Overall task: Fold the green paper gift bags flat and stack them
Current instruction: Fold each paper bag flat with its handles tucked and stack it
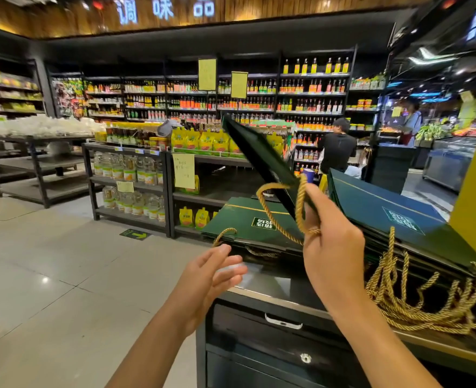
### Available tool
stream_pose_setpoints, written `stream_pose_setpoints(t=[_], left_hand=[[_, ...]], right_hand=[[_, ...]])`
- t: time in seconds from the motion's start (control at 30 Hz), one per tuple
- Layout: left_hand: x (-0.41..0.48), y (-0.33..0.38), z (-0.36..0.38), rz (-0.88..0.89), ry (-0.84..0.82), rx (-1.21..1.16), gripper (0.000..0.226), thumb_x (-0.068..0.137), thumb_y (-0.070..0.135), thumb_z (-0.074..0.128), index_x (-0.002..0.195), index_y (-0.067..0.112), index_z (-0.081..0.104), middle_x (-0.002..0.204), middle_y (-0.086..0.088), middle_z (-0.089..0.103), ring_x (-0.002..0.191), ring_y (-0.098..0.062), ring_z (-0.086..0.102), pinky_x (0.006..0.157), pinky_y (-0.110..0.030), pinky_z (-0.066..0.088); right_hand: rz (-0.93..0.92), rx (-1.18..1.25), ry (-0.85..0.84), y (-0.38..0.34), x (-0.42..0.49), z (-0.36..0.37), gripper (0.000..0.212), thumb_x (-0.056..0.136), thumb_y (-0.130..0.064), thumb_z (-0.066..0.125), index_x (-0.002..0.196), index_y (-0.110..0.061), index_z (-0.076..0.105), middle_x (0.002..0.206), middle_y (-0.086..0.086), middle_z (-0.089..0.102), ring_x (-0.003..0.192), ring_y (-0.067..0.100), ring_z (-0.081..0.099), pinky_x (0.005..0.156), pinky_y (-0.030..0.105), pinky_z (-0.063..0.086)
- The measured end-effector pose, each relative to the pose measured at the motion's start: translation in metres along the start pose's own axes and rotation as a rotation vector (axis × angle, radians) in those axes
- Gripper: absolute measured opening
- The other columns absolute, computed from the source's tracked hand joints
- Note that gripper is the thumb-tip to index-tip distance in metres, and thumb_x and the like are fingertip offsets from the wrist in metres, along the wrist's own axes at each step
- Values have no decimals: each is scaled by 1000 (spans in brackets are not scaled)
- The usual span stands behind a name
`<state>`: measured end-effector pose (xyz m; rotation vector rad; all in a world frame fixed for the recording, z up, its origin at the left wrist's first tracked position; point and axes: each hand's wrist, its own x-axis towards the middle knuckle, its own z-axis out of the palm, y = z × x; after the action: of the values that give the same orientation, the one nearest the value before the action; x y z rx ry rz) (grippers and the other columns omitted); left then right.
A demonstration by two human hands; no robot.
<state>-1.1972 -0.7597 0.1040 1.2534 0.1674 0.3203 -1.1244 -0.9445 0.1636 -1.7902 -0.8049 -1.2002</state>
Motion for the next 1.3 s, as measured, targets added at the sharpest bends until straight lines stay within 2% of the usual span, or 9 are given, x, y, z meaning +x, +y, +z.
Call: stream_pose_setpoints(t=[0.07,0.13,0.2,0.37,0.57,0.9,1.1,1.2,1.3], left_hand=[[-1,-3,4,-24,-28,22,36,97,37,59,124,13,62,119,-9,74,109,-24,72,99,-39,55],[-1,-3,9,-37,-56,25,35,95,41,60,120,16,61,122,-8,73,110,-22,72,100,-37,55],[-1,-2,15,-39,-85,16,35,96,41,58,120,16,60,122,-7,73,112,-21,71,100,-36,55],[-2,-5,20,2,-48,-131,31,106,21,49,136,16,56,122,-1,74,111,-19,71,85,-36,62],[4,-5,-12,95,134,-275,32,108,14,43,137,20,54,130,-5,70,116,-26,69,81,-39,63],[21,6,-59,48,275,22,24,108,22,45,128,22,58,121,-5,73,99,-21,72,68,-33,59],[27,-7,-61,-3,282,231,20,105,22,55,123,21,63,112,-9,74,95,-29,73,73,-39,60],[32,-8,-60,11,326,299,18,103,25,59,119,20,64,109,-9,74,95,-28,73,72,-37,58],[34,-6,-58,74,358,395,11,102,23,60,111,19,65,105,-8,74,92,-24,71,68,-32,55]], right_hand=[[107,159,75,-9,3,-7,19,103,-10,55,116,-19,66,85,-24,62,71,1,57,67,12,47],[357,368,116,-15,3,-7,18,105,-20,53,87,-19,58,69,-8,58,61,6,51,61,21,44],[634,643,175,-20,3,-2,17,104,-21,55,92,-13,64,80,5,68,72,20,65,72,40,56],[957,1109,122,-35,-8,20,25,105,-8,50,118,-19,68,109,1,77,100,23,74,82,42,61],[920,899,-213,-20,-23,26,18,98,-4,62,104,-18,72,102,0,78,100,24,74,89,43,59],[867,540,-825,20,-51,-7,16,99,-21,63,101,-12,75,99,7,77,90,20,75,85,37,62],[641,241,-774,36,-58,-23,25,99,-22,58,82,-14,74,74,5,72,61,20,69,56,34,58],[344,37,-573,54,-60,-17,15,100,-24,59,97,-22,74,85,-10,70,81,8,62,74,27,52],[241,-95,-680,77,-64,-4,31,104,-24,53,133,-18,63,132,-6,59,127,9,48,111,24,36]])
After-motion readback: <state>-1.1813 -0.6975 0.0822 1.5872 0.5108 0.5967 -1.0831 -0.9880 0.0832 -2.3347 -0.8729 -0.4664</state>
